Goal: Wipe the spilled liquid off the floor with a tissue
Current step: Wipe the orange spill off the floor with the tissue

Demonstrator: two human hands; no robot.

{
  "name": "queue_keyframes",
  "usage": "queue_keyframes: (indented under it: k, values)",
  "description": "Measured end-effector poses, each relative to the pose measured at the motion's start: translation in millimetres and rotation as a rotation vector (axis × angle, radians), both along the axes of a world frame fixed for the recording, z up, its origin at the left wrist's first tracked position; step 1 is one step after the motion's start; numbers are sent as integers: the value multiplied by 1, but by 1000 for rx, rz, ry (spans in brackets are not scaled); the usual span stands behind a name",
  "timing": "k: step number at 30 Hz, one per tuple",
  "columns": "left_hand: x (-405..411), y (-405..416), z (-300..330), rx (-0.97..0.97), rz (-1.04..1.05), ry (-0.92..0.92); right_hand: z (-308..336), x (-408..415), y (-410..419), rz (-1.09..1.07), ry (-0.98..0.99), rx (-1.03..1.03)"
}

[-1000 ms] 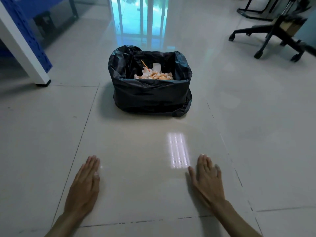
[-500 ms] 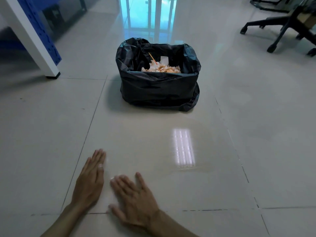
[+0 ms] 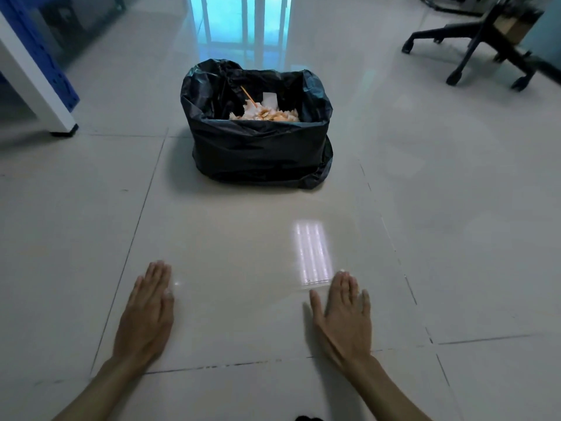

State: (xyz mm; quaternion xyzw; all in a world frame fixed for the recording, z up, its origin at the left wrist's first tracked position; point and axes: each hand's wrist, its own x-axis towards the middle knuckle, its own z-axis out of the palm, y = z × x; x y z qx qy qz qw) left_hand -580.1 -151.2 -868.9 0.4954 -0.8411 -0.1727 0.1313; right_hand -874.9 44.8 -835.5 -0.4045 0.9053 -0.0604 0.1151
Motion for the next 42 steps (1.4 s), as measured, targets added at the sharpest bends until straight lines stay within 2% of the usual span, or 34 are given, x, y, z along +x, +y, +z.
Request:
queue_keyframes:
  k: [5,9,11,13,18,20,23,26,28,31,34,39,42]
  values:
    - [-2,4,0,-47,-156,-60,-8,64,-33,308,-19,-74]
    - [-1,1,0,-31,-150,-55,-14,121,-47,657,-42,-142]
    - [0,1,0,-18,-149,-39,-15,153,-44,814,-14,-108]
    - [0,1,1,-11,-160,-28,-13,166,-39,873,3,-64]
    - [0,0,5,-16,-157,-17,-13,119,-14,723,-10,-260]
    - [-2,2,7,-22,-146,-9,-11,83,-11,607,33,-214]
    - [-3,3,9,-32,-129,-13,-3,4,-8,286,58,21]
    - [-4,1,9,-18,-101,-13,1,-66,18,4,94,106]
    - [-6,-1,9,-22,-75,-28,2,-78,24,-111,82,107]
    - [-9,-1,8,-42,-87,-72,3,-49,-1,-178,52,75]
    - [-9,0,11,-42,-86,-82,-2,9,-42,46,-18,-42]
    - [-19,-14,11,13,-45,-43,-13,122,-99,736,-99,-83]
    - [-26,-26,10,68,-49,-10,-7,121,-121,899,-70,-50]
